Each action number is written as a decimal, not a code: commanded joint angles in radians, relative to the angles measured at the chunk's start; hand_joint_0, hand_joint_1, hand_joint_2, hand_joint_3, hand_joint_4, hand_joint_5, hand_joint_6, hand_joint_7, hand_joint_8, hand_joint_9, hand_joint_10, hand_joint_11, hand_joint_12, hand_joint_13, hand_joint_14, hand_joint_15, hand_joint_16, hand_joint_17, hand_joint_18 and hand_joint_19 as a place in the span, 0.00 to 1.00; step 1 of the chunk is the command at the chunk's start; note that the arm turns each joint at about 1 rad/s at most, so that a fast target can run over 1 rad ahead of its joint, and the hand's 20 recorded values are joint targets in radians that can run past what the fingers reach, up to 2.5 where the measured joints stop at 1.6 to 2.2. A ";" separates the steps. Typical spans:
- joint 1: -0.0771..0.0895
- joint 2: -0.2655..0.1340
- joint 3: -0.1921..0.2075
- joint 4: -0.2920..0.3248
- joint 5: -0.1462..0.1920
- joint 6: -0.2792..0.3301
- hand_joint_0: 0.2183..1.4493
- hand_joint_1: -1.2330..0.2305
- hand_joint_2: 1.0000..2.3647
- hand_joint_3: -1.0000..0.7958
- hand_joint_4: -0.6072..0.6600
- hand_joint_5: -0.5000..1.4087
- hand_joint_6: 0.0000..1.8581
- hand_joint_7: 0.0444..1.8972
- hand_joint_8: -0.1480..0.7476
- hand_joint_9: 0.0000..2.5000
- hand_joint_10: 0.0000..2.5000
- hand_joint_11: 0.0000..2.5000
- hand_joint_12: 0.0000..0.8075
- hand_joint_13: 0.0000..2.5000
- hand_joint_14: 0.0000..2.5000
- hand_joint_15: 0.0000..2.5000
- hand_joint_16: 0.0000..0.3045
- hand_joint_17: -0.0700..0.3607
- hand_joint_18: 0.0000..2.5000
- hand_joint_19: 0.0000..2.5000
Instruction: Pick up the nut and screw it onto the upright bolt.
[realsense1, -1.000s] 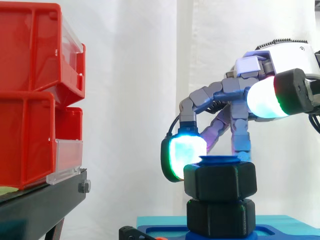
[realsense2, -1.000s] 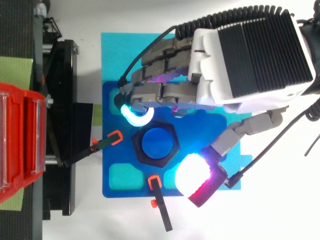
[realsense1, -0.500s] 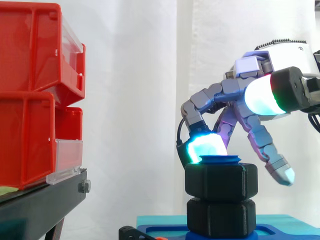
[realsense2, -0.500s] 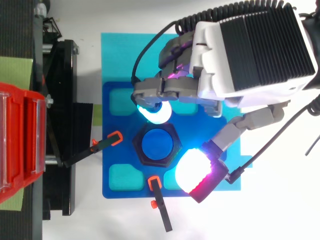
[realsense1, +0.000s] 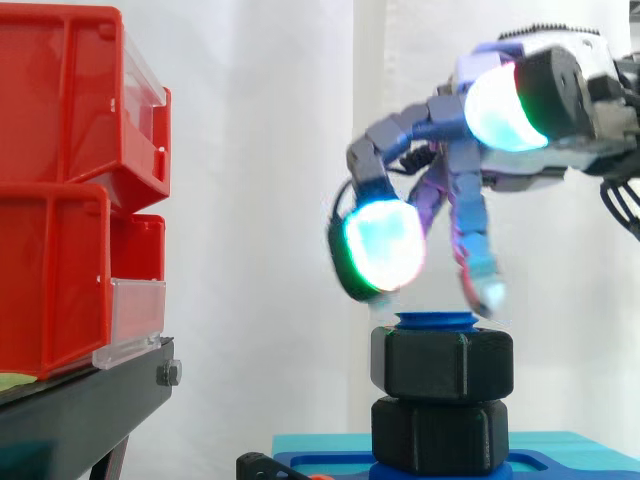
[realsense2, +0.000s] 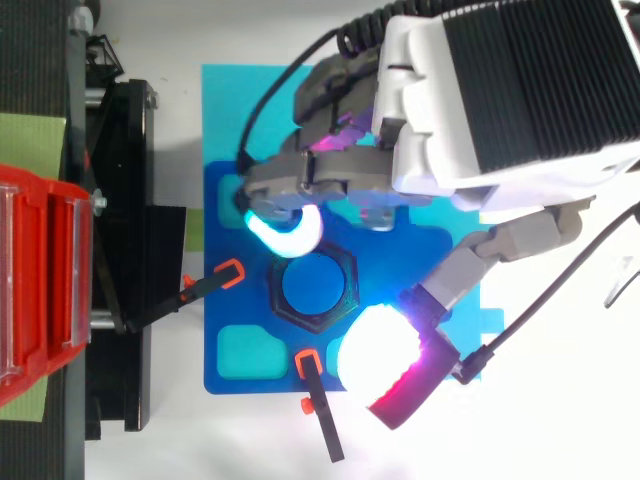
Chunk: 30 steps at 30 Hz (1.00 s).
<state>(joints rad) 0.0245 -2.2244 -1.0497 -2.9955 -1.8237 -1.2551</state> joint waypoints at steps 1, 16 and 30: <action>0.002 0.000 0.025 -0.026 0.000 -0.001 0.18 0.65 0.00 0.28 0.68 0.21 0.27 0.45 0.52 0.48 0.00 0.06 0.49 0.30 0.00 0.01 0.19 0.46 0.30 0.09; 0.014 -0.001 -0.046 0.041 0.000 0.000 0.16 0.62 0.00 0.28 0.63 0.18 0.27 0.34 0.50 0.37 0.00 0.00 0.52 0.21 0.00 0.00 0.20 0.48 0.20 0.06; 0.017 -0.001 -0.053 0.035 0.001 -0.003 0.15 0.60 0.00 0.28 0.59 0.16 0.27 0.30 0.48 0.22 0.00 0.00 0.51 0.05 0.00 0.00 0.20 0.49 0.00 0.00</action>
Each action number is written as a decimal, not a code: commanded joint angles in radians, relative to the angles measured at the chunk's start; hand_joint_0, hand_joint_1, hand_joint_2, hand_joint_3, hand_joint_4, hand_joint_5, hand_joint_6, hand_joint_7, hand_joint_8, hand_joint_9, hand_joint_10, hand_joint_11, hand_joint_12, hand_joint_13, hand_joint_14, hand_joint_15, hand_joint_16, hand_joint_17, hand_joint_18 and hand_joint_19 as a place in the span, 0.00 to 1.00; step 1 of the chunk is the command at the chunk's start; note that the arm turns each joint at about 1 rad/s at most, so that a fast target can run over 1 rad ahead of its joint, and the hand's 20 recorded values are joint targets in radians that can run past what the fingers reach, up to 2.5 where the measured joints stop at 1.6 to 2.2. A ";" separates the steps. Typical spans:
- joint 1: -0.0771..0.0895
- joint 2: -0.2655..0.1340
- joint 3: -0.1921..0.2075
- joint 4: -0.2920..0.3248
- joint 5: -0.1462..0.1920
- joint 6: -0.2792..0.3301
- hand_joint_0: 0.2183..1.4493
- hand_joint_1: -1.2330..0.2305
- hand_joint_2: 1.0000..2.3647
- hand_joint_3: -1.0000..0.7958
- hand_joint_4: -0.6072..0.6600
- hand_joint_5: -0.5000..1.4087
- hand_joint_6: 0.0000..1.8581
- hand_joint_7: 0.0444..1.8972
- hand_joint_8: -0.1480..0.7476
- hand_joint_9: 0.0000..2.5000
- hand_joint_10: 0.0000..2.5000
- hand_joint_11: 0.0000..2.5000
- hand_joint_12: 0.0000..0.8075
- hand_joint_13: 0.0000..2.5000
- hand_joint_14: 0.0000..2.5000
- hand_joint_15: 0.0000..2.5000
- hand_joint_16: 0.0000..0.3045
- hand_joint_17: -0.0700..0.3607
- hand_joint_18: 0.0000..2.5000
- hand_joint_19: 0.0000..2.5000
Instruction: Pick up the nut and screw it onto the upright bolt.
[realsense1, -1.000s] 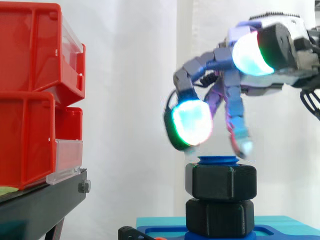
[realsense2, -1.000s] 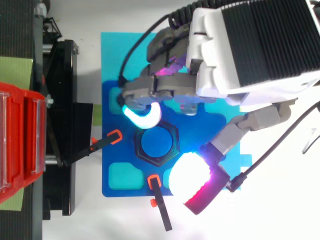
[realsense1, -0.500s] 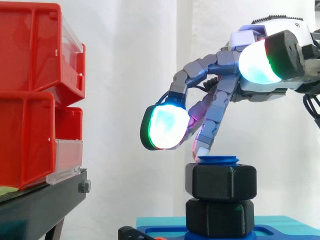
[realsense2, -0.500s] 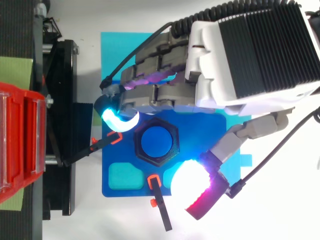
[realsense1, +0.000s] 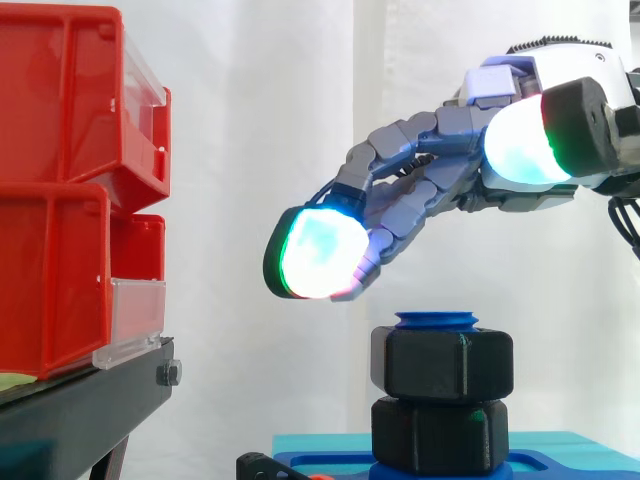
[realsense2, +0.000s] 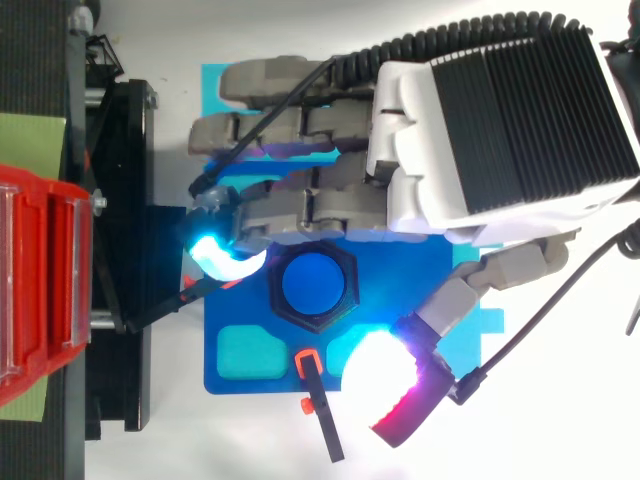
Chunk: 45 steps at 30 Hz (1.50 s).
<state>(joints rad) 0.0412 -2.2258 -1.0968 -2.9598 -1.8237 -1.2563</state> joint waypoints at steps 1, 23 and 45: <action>0.002 0.000 -0.018 0.002 0.003 0.002 0.15 0.62 0.00 0.28 0.59 0.15 0.27 0.30 0.47 0.19 0.00 0.00 0.51 0.02 0.00 0.00 0.21 0.49 0.00 0.00; 0.003 0.000 -0.048 0.047 0.001 0.002 0.15 0.62 0.00 0.28 0.63 0.16 0.27 0.33 0.49 0.16 0.00 0.00 0.52 0.01 0.00 0.00 0.21 0.49 0.00 0.00; -0.006 0.000 -0.057 0.047 -0.002 0.002 0.16 0.60 0.00 0.28 0.69 0.21 0.27 0.42 0.52 0.28 0.00 0.00 0.51 0.10 0.00 0.00 0.18 0.46 0.01 0.00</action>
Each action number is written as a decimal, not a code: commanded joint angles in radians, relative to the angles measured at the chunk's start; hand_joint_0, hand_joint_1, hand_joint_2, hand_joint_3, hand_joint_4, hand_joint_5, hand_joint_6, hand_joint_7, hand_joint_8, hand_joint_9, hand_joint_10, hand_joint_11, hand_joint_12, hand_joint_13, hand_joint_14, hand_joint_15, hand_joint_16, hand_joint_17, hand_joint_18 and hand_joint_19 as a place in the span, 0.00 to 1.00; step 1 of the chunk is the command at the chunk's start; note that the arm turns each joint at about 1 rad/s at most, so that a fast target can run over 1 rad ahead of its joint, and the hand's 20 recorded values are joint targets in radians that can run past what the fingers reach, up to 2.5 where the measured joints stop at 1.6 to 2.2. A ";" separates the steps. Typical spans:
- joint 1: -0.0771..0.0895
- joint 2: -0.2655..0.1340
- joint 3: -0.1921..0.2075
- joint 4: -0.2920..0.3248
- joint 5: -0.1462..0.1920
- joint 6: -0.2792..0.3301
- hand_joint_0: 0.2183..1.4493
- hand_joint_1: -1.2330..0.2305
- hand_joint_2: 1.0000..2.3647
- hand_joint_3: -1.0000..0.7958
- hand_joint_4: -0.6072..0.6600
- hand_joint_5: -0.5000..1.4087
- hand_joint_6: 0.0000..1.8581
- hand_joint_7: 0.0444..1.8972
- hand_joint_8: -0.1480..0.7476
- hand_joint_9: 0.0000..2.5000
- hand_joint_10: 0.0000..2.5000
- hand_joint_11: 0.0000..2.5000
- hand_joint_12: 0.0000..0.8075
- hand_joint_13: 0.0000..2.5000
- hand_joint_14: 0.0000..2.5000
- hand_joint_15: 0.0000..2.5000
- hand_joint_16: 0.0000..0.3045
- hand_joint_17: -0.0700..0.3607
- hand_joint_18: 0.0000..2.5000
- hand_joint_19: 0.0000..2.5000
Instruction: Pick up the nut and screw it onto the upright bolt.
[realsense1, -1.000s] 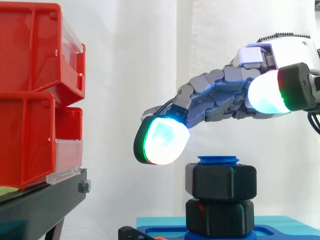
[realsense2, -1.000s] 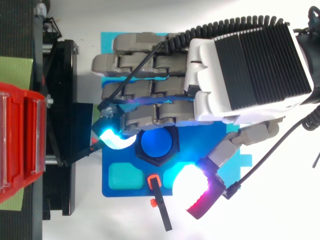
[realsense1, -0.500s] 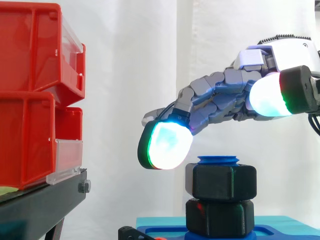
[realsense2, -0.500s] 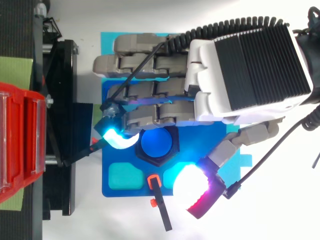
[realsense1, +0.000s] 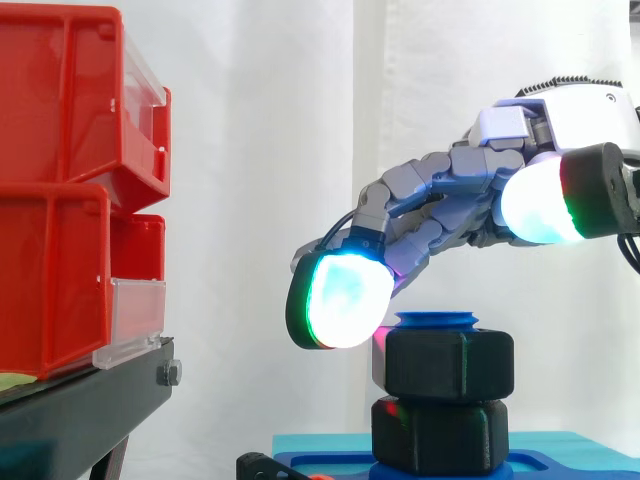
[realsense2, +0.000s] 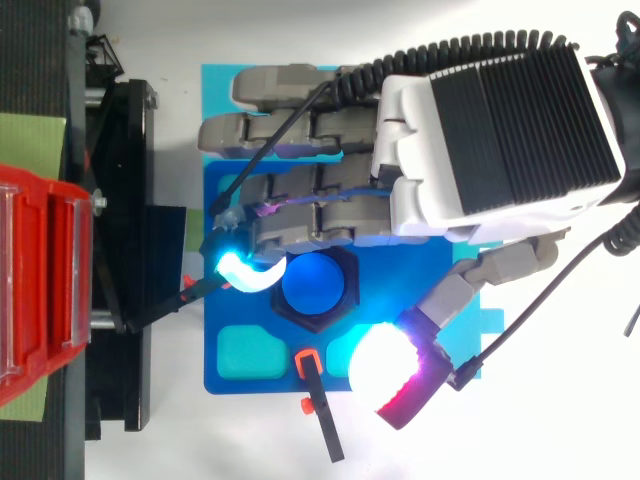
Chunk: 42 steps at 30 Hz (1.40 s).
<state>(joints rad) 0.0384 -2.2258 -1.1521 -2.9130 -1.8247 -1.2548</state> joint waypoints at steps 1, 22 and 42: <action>-0.003 0.000 0.000 0.000 -0.001 0.000 0.17 0.60 0.00 0.28 0.70 0.21 0.27 0.43 0.52 0.29 0.00 0.00 0.51 0.10 0.00 0.00 0.18 0.45 0.02 0.00; -0.028 0.000 0.000 0.002 -0.022 0.000 0.21 0.72 0.00 0.28 0.58 0.31 0.27 0.75 0.43 0.70 0.00 0.04 0.32 0.39 0.00 0.00 0.11 0.34 0.34 0.05; -0.040 0.000 0.083 -0.057 -0.054 -0.002 0.17 0.86 0.00 0.28 0.66 0.22 0.27 0.45 0.56 0.51 0.00 0.00 0.48 0.34 0.00 0.00 0.18 0.45 0.30 0.05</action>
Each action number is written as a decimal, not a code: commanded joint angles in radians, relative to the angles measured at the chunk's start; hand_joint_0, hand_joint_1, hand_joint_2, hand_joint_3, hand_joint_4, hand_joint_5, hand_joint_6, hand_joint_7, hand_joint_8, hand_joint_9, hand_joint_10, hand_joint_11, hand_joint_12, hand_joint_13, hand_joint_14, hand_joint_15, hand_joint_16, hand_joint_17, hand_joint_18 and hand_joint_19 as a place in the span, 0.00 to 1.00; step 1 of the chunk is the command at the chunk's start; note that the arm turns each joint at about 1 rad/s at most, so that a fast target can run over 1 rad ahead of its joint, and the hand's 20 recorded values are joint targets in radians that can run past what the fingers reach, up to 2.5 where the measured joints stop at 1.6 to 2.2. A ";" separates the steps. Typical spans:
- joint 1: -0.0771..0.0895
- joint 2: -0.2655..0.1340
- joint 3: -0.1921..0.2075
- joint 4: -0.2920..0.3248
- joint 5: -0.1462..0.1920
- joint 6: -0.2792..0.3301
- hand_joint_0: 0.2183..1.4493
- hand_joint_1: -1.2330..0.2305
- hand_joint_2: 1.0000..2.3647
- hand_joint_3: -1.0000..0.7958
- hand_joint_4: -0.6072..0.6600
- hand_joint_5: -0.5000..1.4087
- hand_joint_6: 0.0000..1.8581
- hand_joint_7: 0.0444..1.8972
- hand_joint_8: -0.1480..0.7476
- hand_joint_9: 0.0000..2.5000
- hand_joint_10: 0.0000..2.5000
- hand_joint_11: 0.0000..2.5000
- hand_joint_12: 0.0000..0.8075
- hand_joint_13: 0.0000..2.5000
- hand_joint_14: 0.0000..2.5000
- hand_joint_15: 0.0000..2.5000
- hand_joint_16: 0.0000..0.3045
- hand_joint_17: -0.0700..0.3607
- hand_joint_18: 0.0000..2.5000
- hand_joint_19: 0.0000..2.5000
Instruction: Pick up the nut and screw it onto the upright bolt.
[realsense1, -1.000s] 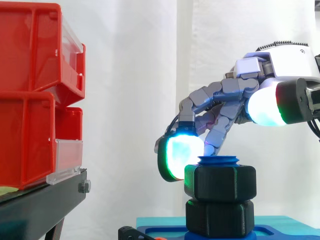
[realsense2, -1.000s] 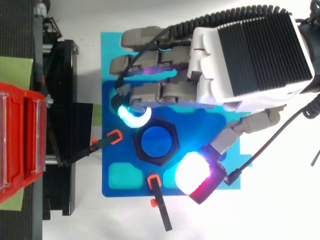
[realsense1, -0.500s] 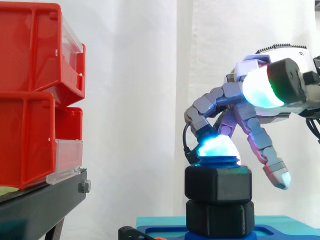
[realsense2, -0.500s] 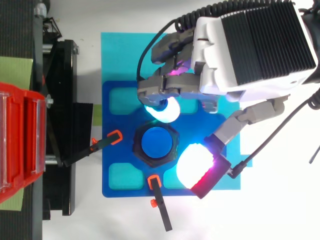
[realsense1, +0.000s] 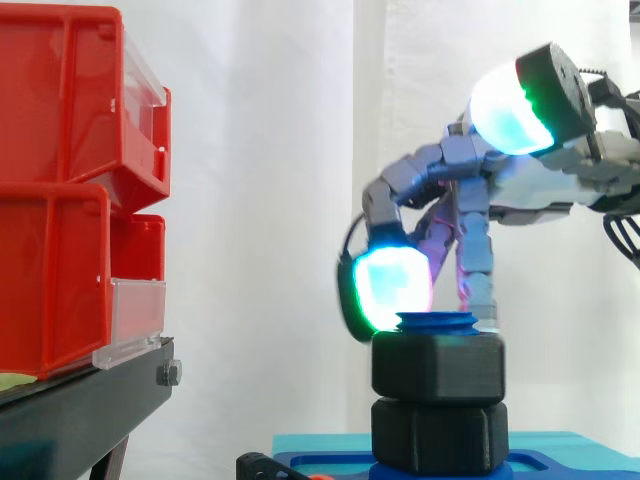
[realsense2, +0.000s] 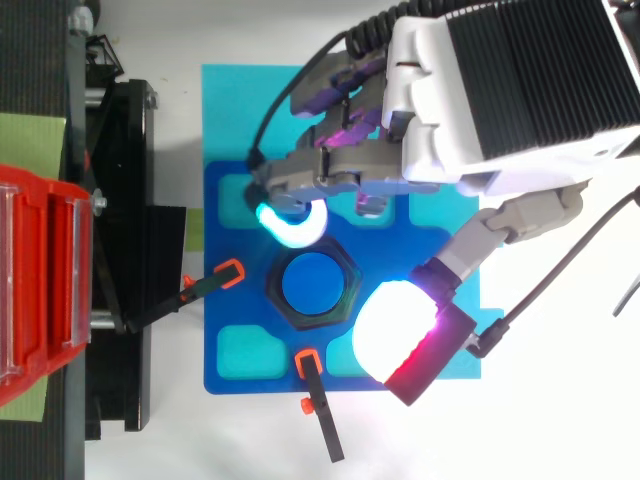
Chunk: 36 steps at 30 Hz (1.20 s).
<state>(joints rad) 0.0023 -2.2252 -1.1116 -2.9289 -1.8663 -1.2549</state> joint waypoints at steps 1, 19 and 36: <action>-0.004 0.001 0.050 -0.052 -0.014 -0.001 0.17 0.86 0.00 0.28 0.66 0.21 0.27 0.43 0.59 0.50 0.00 0.00 0.49 0.33 0.00 0.00 0.18 0.45 0.30 0.05; 0.002 -0.001 0.032 -0.090 -0.011 -0.021 0.15 0.79 0.00 0.28 0.65 0.18 0.27 0.37 0.57 0.39 0.00 0.00 0.55 0.24 0.00 0.00 0.21 0.49 0.22 0.03; 0.019 -0.002 -0.039 0.096 -0.004 0.017 0.15 0.75 0.00 0.28 0.62 0.16 0.27 0.31 0.54 0.30 0.00 0.00 0.56 0.16 0.00 0.00 0.22 0.51 0.15 0.01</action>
<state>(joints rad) 0.0212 -2.2260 -1.1505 -2.8422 -1.8697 -1.2383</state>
